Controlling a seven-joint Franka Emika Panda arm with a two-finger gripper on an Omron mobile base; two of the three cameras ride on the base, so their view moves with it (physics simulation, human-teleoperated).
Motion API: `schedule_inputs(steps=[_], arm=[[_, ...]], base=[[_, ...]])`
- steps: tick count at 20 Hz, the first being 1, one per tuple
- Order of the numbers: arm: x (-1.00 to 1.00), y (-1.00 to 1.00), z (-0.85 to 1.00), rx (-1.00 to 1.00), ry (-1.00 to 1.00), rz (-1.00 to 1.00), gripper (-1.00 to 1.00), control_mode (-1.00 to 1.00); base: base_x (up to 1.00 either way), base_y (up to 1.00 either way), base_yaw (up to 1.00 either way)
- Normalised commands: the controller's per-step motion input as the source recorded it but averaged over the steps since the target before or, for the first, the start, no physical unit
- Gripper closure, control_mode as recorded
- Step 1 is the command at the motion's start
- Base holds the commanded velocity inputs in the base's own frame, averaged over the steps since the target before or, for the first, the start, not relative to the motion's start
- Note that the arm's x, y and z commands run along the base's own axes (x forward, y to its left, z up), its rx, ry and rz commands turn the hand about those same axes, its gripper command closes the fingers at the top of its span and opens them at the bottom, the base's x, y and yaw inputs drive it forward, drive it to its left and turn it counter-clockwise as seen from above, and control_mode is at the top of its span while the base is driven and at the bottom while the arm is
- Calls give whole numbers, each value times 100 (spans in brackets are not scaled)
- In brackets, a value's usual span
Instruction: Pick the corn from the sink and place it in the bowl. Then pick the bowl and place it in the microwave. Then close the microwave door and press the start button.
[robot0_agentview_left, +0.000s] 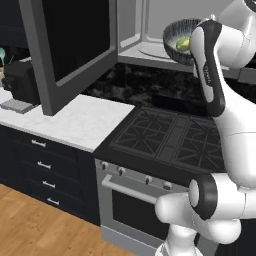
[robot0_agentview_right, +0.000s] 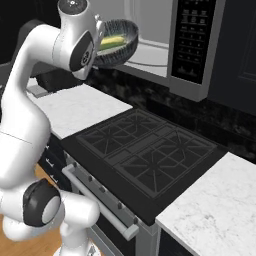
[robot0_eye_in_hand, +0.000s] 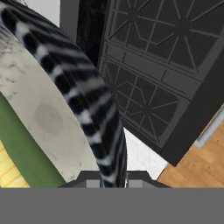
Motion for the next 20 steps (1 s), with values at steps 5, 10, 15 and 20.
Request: schedule_inputs(steps=[5, 10, 15, 20], arm=[[73, -38, 0, 3, 0, 0, 100, -100], [66, -25, 0, 1, 0, 0, 100, -100], [74, -5, 0, 0, 0, 0, 100, -100], [84, -2, -21, 0, 3, 0, 100, -100]], base=[[0, 0, 0], [0, 0, 0], [0, 0, 0], [0, 0, 0]])
